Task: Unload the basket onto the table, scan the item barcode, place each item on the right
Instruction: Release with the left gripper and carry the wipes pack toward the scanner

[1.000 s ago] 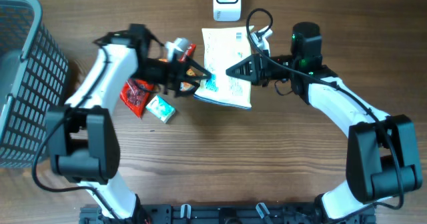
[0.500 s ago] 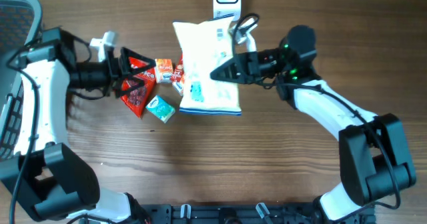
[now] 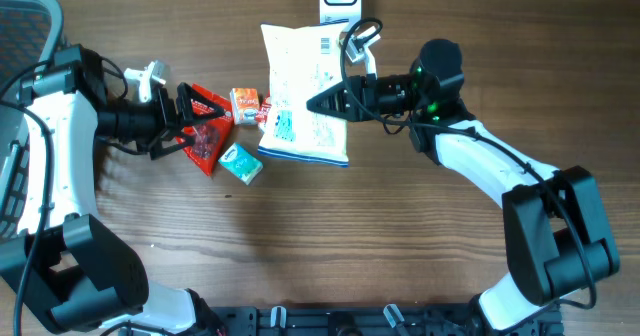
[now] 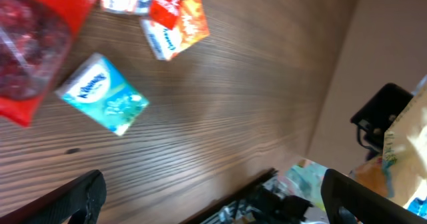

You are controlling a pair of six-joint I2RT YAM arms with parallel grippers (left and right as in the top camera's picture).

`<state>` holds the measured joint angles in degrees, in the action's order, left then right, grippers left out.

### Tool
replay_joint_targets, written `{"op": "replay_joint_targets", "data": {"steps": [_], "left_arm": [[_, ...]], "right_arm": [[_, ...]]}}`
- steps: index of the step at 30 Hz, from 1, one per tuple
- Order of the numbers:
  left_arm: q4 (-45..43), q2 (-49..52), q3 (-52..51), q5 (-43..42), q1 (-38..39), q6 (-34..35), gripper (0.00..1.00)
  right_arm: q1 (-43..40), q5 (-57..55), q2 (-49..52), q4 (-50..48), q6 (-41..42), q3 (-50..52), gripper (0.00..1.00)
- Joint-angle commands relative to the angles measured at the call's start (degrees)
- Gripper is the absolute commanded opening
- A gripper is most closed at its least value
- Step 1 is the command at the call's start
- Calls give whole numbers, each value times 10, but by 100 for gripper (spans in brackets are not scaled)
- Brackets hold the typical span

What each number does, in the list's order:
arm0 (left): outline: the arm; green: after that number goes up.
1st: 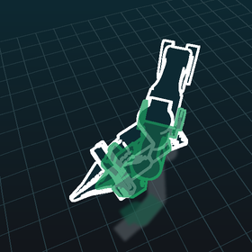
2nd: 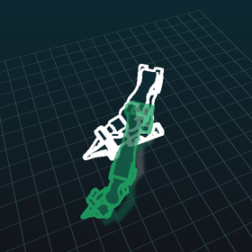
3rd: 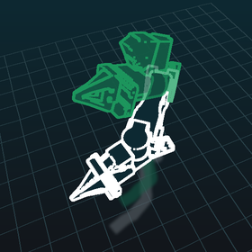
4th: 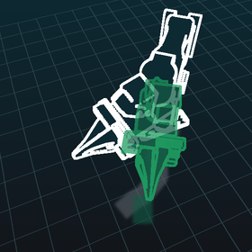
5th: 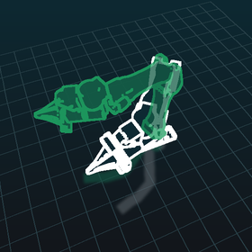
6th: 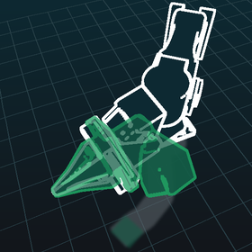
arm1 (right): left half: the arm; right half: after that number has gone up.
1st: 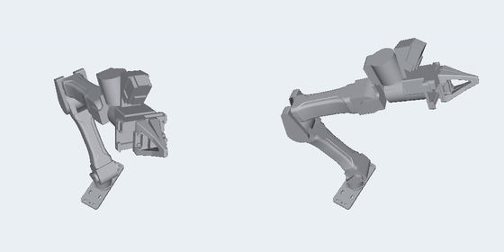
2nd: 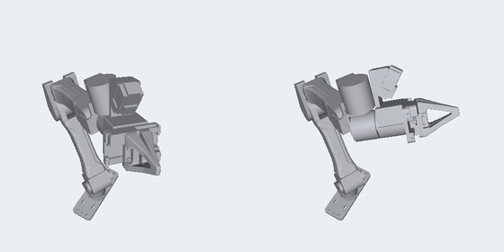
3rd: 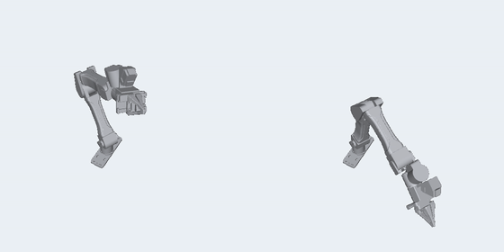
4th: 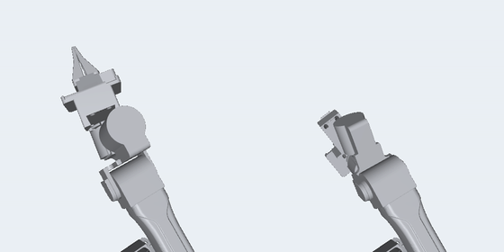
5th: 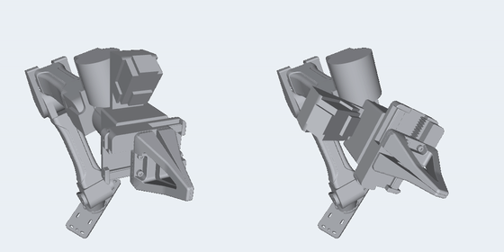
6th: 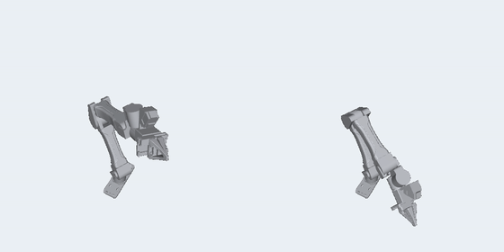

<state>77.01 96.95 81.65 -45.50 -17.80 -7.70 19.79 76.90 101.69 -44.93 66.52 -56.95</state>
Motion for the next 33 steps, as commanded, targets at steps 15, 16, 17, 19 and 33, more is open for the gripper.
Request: {"op": "replay_joint_targets", "data": {"steps": [15,16,17,19,33], "left_arm": [[-11,-5,2,62,0,-9,100],[-11,-5,2,62,0,-9,100],[-11,-5,2,62,0,-9,100],[-11,-5,2,62,0,-9,100],[-11,-5,2,62,0,-9,100]], "right_arm": [[31,-712,9,851,-539,-306,4],[45,-791,9,879,-557,-320,4],[61,-868,9,901,-570,-329,4],[90,-1010,9,920,-578,-331,4],[174,-1226,37,828,-722,-326,5]]}}
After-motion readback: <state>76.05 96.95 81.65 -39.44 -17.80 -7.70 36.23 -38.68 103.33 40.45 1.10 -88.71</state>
